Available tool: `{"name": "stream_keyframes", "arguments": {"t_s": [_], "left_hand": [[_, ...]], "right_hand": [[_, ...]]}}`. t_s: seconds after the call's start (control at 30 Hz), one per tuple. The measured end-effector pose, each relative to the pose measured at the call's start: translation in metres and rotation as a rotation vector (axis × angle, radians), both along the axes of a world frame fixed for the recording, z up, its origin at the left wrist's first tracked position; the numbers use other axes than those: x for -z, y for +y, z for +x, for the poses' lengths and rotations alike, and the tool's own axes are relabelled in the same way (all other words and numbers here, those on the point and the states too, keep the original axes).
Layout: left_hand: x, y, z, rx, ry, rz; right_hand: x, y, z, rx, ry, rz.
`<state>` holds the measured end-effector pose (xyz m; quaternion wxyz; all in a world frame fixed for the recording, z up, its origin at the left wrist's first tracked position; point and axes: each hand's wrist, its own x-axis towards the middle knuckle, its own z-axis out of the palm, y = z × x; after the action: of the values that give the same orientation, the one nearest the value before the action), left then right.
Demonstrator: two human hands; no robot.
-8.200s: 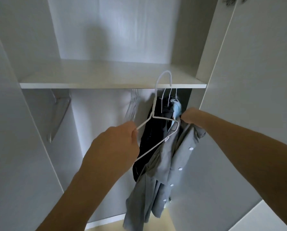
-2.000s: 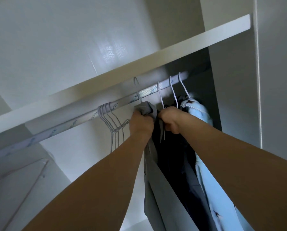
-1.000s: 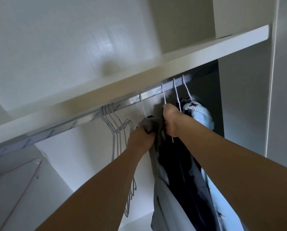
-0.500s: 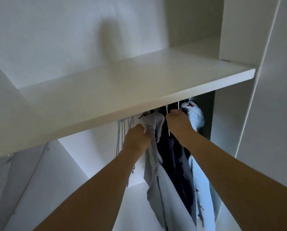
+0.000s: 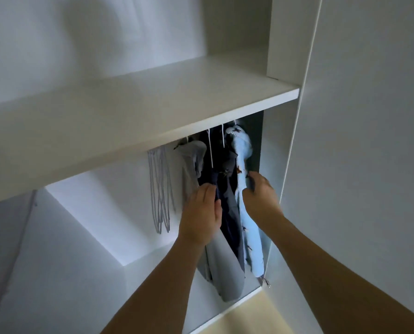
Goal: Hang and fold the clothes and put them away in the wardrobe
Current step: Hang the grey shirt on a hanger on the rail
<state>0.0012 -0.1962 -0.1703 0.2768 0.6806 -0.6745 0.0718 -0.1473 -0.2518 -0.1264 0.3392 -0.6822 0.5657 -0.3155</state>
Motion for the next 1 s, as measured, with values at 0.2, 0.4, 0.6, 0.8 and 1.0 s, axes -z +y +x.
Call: {"name": "stream_keyframes", "arguments": {"t_s": [0.2, 0.4, 0.6, 0.8, 1.0], "left_hand": [[0.03, 0.021, -0.031, 0.238, -0.089, -0.043], [0.042, 0.038, -0.105, 0.445, 0.045, 0.08], [0.048, 0.077, -0.183, 0.684, 0.06, 0.096], [0.065, 0.146, -0.28, 0.885, -0.026, 0.189], [0.083, 0.258, -0.418, 1.066, -0.066, 0.228]], "right_hand": [[0.024, 0.068, -0.059, 0.199, 0.12, -0.019], [0.045, 0.139, -0.128, 0.362, 0.218, 0.002], [0.061, 0.216, -0.195, 0.496, 0.281, 0.082], [0.072, 0.32, -0.291, 0.65, 0.275, 0.146], [0.089, 0.456, -0.409, 0.834, 0.26, 0.195]]}}
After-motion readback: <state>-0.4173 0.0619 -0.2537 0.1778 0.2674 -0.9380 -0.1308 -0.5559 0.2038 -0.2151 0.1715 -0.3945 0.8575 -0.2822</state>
